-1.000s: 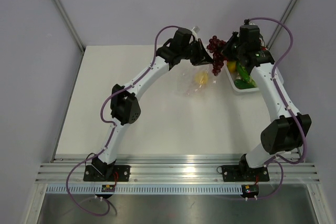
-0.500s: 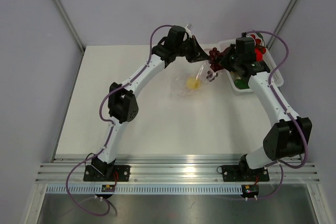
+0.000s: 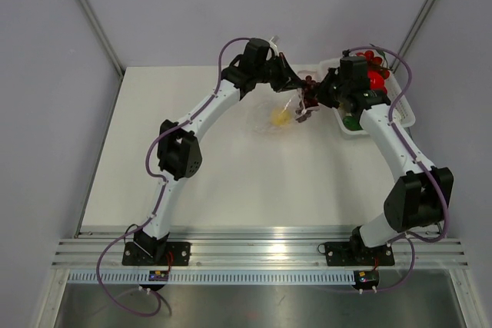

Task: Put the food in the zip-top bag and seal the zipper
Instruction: Place the fake fruit in the zipper food storage bag.

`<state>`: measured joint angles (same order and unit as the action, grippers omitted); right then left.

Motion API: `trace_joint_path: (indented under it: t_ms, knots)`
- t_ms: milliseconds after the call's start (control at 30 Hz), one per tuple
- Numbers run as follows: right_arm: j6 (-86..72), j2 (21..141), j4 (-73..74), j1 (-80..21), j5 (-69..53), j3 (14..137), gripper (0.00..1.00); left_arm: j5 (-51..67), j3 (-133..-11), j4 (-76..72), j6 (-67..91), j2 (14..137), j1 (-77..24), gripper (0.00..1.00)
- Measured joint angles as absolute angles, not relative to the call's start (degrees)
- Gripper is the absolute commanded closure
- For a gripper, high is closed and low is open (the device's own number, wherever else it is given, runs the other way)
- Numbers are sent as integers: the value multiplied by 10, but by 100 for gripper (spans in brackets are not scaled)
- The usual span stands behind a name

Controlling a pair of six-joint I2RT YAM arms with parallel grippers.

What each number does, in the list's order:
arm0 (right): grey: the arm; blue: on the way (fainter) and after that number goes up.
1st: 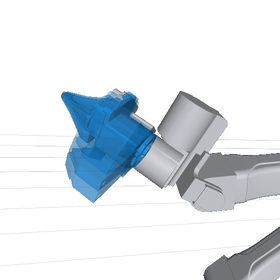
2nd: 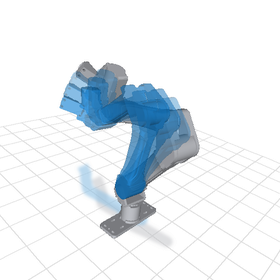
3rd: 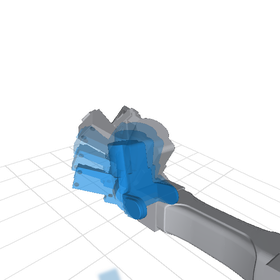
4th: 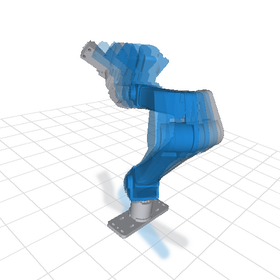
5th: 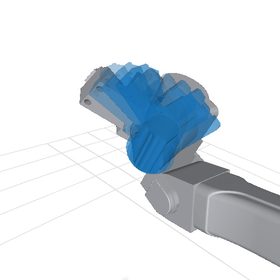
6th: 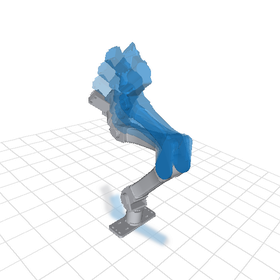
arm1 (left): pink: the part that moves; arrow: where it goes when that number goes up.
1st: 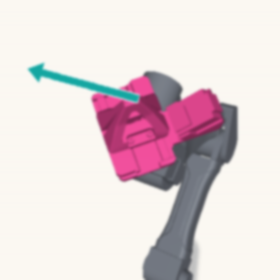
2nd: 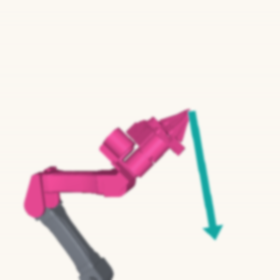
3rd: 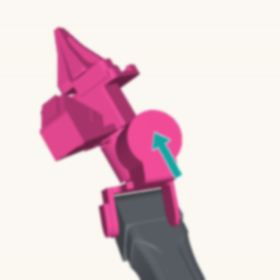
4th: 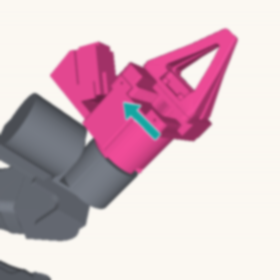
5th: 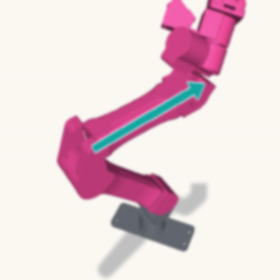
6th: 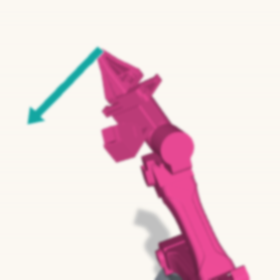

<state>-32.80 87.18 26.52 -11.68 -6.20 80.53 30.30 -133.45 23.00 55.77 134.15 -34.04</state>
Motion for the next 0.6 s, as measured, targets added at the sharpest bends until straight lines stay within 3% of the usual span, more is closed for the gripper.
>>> trace_joint_path:
  t_ms: [333, 367, 400, 500, 600]
  knots:
    - [-321, 960, 289, -125, -97, 806, 99, 317, -1292, 220, 555, 1338, -336, 100]
    - [-317, 963, 297, -125, -97, 809, 94, 319, -1287, 220, 554, 1336, -336, 100]
    - [-314, 964, 301, -126, -97, 811, 69, 320, -1284, 221, 553, 1335, -336, 100]
    - [-303, 965, 324, -126, -95, 833, 43, 326, -1275, 220, 548, 1326, -335, 100]
    - [-291, 964, 343, -126, -86, 868, 40, 329, -1264, 221, 538, 1308, -334, 100]
